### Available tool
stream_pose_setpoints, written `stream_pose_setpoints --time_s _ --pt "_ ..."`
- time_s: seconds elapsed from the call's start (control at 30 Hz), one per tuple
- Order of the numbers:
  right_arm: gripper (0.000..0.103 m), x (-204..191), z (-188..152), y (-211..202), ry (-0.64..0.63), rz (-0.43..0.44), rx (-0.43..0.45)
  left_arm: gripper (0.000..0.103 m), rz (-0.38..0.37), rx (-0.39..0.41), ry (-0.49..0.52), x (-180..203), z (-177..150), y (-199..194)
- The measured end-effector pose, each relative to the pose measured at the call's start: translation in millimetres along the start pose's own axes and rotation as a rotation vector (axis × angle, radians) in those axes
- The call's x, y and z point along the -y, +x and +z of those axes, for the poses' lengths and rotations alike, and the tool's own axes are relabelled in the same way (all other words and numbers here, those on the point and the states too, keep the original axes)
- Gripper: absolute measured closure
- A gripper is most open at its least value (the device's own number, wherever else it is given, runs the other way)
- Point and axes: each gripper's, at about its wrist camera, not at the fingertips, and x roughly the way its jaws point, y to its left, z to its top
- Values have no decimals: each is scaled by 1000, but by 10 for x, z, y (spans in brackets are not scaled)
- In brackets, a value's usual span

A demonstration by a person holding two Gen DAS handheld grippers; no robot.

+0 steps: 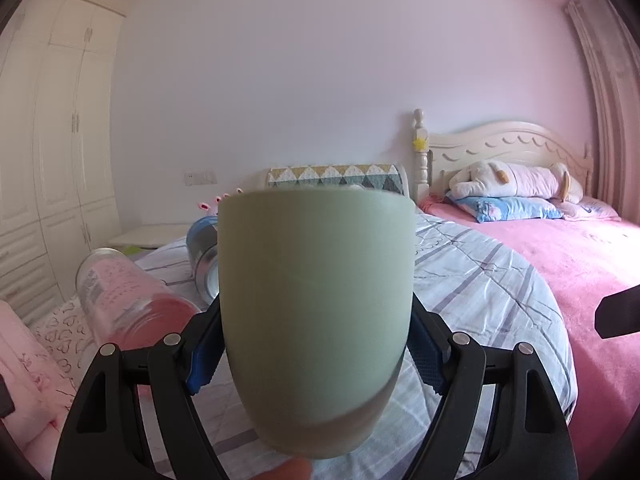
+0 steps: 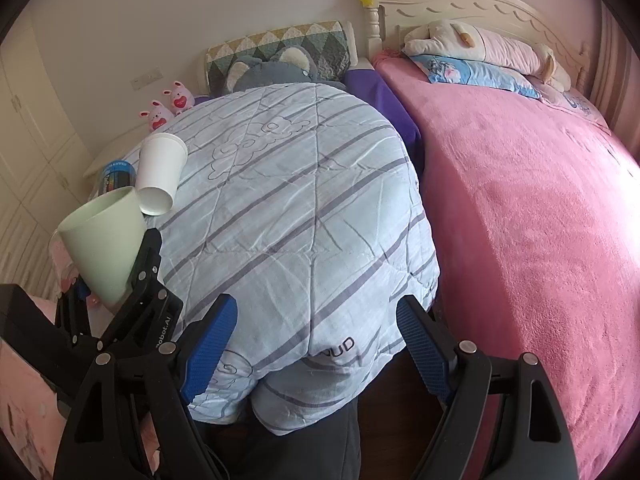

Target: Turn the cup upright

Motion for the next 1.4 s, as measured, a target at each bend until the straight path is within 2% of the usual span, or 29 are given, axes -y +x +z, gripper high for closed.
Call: stream_pose_setpoints --time_s 0.03,0.1,0.17,0.57,0.77,0.87,1.0,1.17,1.27,1.4 --pt "20 -11 -6 -7 0 1 1 16 -4 2 5 -6 2 -27" --pt "20 -32 -8 -30 0 3 6 3 -13 15 7 -12 32 -77" --pt "20 -48 -12 -64 -2 4 11 0 -28 32 13 -5 61 -142" --pt "20 -197 -4 -326 18 -5 78 0 -162 69 28 -126 281 -495" --pt "20 -239 -35 -603 63 -7 168 0 -219 67 -8 -458 454 -892" --pt "20 -336 -42 -741 57 -3 224 0 -216 20 -22 -681 622 -1064" --pt "20 -594 -104 -879 17 20 293 0 -156 -82 -27 -939 802 -1161" --pt "20 -970 -242 -1016 -71 39 347 0 6 -233 -14 -1252 912 -1225" --pt "20 -1178 -347 -1105 -127 34 383 0 73 -276 -5 -1350 912 -1291" --pt "20 -1337 -475 -1118 -167 36 405 0 111 -304 -21 -1507 862 -1392"
